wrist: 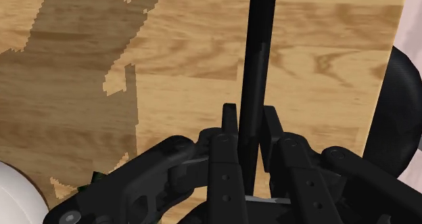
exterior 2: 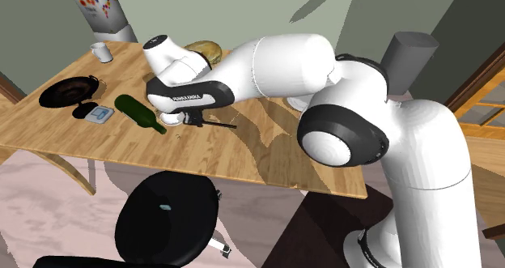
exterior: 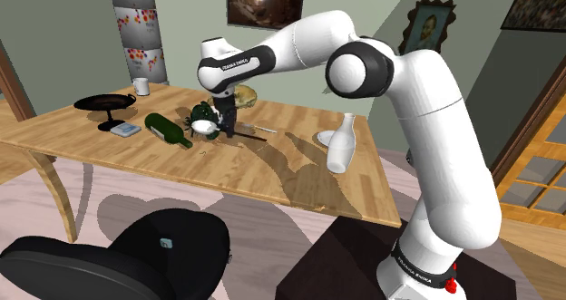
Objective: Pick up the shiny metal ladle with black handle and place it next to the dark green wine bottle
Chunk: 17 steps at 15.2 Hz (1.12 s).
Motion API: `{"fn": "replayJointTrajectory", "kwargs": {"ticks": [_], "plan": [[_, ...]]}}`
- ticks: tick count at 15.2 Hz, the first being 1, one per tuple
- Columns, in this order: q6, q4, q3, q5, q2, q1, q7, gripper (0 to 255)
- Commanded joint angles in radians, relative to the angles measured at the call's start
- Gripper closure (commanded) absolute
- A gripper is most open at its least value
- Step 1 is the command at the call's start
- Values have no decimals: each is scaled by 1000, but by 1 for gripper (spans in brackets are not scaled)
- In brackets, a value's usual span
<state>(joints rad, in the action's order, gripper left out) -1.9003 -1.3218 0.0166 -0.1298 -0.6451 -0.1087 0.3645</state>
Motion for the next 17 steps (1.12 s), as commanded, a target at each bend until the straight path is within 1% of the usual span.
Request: {"fn": "replayJointTrajectory", "kwargs": {"ticks": [1,17], "plan": [[-22,-15,0,-1,-7,1,-2,255],[-179,-80,3,-8,-100,1,-23,255]]}}
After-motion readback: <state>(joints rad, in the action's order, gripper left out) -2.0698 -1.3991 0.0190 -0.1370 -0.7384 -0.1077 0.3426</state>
